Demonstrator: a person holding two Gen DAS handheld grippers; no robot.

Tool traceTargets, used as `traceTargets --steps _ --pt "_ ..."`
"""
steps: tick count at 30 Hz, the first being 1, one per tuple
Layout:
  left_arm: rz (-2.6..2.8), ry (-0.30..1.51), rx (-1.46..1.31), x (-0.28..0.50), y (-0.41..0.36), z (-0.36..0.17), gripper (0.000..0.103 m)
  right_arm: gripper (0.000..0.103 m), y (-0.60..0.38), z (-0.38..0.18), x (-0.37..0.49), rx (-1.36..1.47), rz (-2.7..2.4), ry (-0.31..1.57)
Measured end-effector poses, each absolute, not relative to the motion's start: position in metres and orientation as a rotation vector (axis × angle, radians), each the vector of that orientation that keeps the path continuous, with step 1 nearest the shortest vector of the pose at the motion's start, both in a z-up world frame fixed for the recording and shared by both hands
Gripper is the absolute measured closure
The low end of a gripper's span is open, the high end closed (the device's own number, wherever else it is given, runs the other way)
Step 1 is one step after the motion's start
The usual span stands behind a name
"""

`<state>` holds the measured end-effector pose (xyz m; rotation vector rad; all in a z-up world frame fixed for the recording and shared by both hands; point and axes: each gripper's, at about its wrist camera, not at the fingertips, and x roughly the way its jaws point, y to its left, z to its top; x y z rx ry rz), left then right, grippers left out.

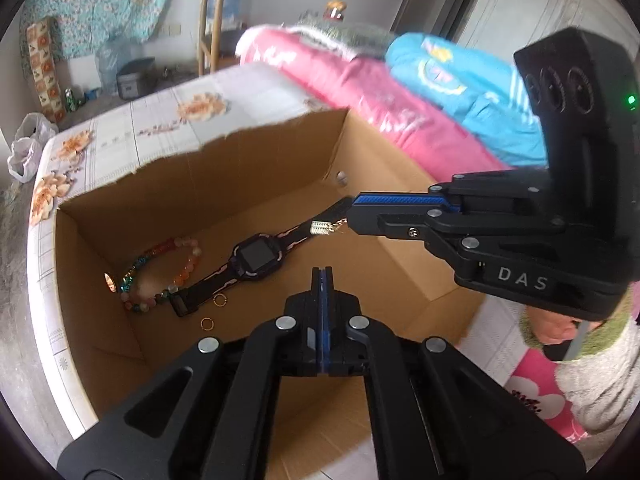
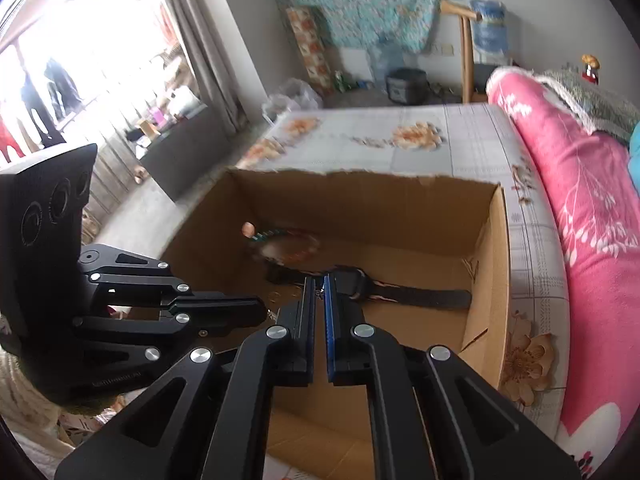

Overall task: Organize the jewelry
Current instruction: 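Open both grippers to drop the gold charms into the box, then withdraw both grippers and move them toward the peach bead bracelet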

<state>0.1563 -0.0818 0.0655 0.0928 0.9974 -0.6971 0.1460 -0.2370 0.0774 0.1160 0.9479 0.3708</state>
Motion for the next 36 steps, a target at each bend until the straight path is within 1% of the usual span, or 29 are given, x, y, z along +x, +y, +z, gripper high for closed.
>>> traceTargets --steps 3,5,6,7,8,9,10,12,14,15,17,20,22,23,24,25,26,28,30,33,36 --pt "-0.662 1.067 0.105 0.170 -0.088 0.047 0.103 0.098 -0.238 0.063 0.158 0.117 0.358 0.996" --pt "-0.646 1.077 0.110 0.174 -0.088 0.042 0.094 0.097 -0.239 0.062 0.160 0.116 0.346 1.002" --pt "-0.636 1.077 0.115 0.175 -0.089 0.041 0.077 0.096 -0.241 0.063 0.159 0.122 0.340 1.001" --pt "-0.624 1.066 0.119 0.174 -0.088 0.043 0.069 0.090 -0.242 0.064 0.158 0.130 0.341 0.998" --pt "-0.619 1.053 0.124 0.173 -0.088 0.044 0.066 0.087 -0.244 0.066 0.157 0.135 0.342 0.991" --pt "-0.613 1.044 0.130 0.173 -0.089 0.045 0.059 0.082 -0.246 0.068 0.155 0.137 0.337 0.980" --pt "-0.604 1.040 0.135 0.172 -0.088 0.047 0.052 0.080 -0.247 0.070 0.153 0.137 0.330 0.973" --pt "-0.584 1.025 0.145 0.168 -0.088 0.051 0.049 0.079 -0.250 0.076 0.148 0.143 0.324 0.956" --pt "-0.580 1.004 0.153 0.164 -0.086 0.058 0.044 0.075 -0.252 0.084 0.141 0.146 0.313 0.935" --pt "-0.570 0.995 0.156 0.160 -0.085 0.062 0.040 0.073 -0.253 0.088 0.137 0.148 0.307 0.922" --pt "-0.550 0.964 0.165 0.149 -0.080 0.073 0.037 0.070 -0.255 0.098 0.127 0.145 0.298 0.884" --pt "-0.524 0.907 0.169 0.131 -0.070 0.091 0.029 0.059 -0.256 0.121 0.099 0.133 0.274 0.809" --pt "-0.507 0.851 0.165 0.113 -0.058 0.107 0.019 0.046 -0.256 0.137 0.073 0.114 0.264 0.742" --pt "-0.499 0.819 0.158 0.102 -0.050 0.114 0.018 0.042 -0.256 0.142 0.064 0.109 0.259 0.721" --pt "-0.497 0.799 0.151 0.094 -0.044 0.119 0.017 0.034 -0.256 0.148 0.049 0.101 0.248 0.688" --pt "-0.493 0.780 0.141 0.083 -0.036 0.123 0.013 0.028 -0.256 0.153 0.034 0.092 0.238 0.659" --pt "-0.488 0.766 0.129 0.072 -0.027 0.126 0.012 0.026 -0.256 0.156 0.020 0.085 0.227 0.635" --pt "-0.489 0.755 0.110 0.052 -0.011 0.125 0.011 0.016 -0.256 0.158 0.000 0.089 0.200 0.610" --pt "-0.473 0.762 0.100 0.037 0.002 0.120 0.009 0.013 -0.256 0.153 -0.019 0.092 0.161 0.610" --pt "-0.432 0.819 0.107 0.014 0.014 0.097 0.008 0.007 -0.251 0.132 -0.039 0.085 0.099 0.659" --pt "-0.396 0.918 0.097 0.002 0.018 0.061 0.008 0.007 -0.245 0.100 -0.050 0.070 0.041 0.749"
